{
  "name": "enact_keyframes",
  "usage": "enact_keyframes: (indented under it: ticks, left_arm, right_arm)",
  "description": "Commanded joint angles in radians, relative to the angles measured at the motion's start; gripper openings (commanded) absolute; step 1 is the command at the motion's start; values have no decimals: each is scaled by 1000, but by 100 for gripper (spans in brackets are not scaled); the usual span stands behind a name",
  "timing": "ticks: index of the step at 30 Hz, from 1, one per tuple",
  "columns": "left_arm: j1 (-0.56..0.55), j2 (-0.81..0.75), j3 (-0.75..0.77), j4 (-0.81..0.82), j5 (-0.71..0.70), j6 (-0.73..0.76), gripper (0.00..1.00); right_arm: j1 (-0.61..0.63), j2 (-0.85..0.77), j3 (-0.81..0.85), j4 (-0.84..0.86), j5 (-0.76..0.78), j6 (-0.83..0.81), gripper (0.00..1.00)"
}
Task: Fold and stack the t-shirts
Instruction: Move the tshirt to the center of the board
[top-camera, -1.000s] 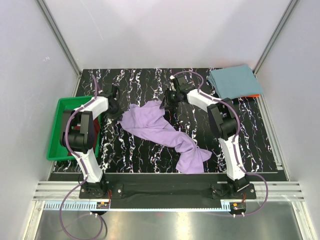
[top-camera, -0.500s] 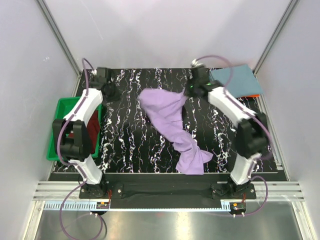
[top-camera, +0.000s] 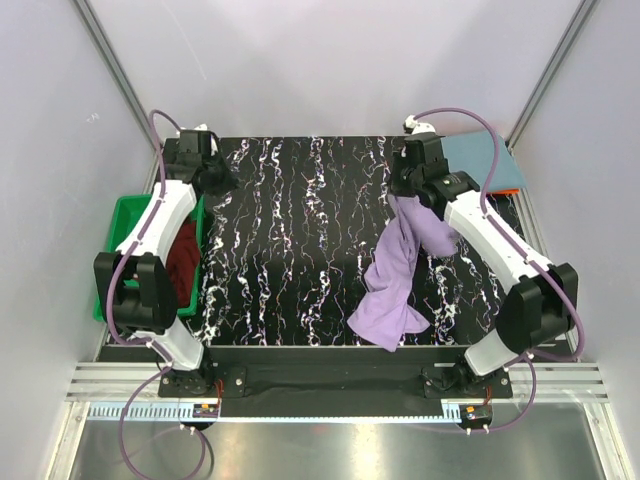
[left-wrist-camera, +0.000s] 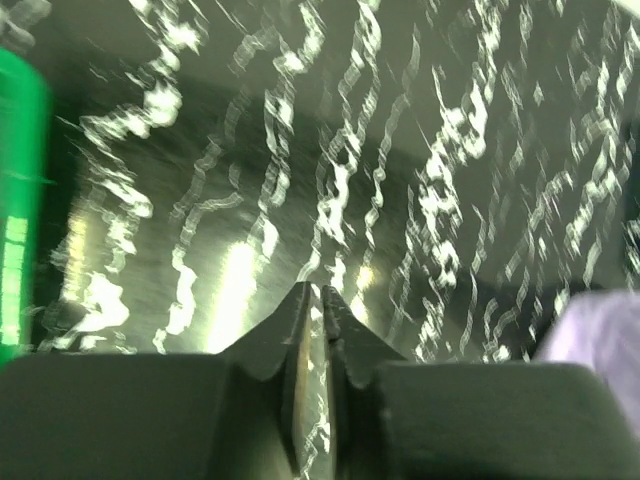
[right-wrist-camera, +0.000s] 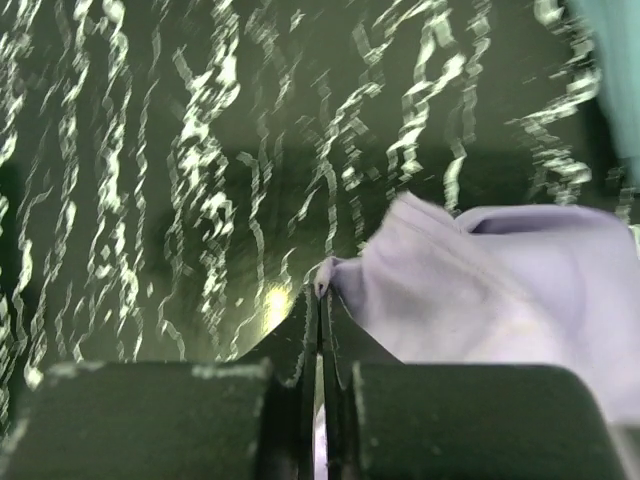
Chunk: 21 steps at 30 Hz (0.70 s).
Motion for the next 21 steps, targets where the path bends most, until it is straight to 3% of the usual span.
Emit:
enact_keyframes:
  ticks: [1,5,9,12,13,15,17,21]
  left_arm:
    - [-14,-88,-58,118,175,-25,20]
    - [-14,-151,-136,119,188,-53,29]
    - [-14,-186,-129,-1,111,-35,32]
    - [-14,-231,-194,11,143,-29,36]
    - [-16,-258,-217,22,154,-33,39]
    - [-26,-286,-280,61,188,-39,48]
    - [-46,-310,-357,115,197,-42,50]
    - [-167,-286,-406,183,177,-50,57]
  right_arm:
    - [7,-2,-4,67,-176,2,0]
    - [47,1,-47,176,-416,93,0]
    - [154,50,-50,224,-456,124,0]
    - [208,113,-58,248,-516,157,2]
    - [213,125,-61,225,-513,164,19]
    - [213,136,-73,189,-459,175,31]
    - [211,111,-82,112,-354,161,44]
    - [185,74,-84,14,-238,141,48]
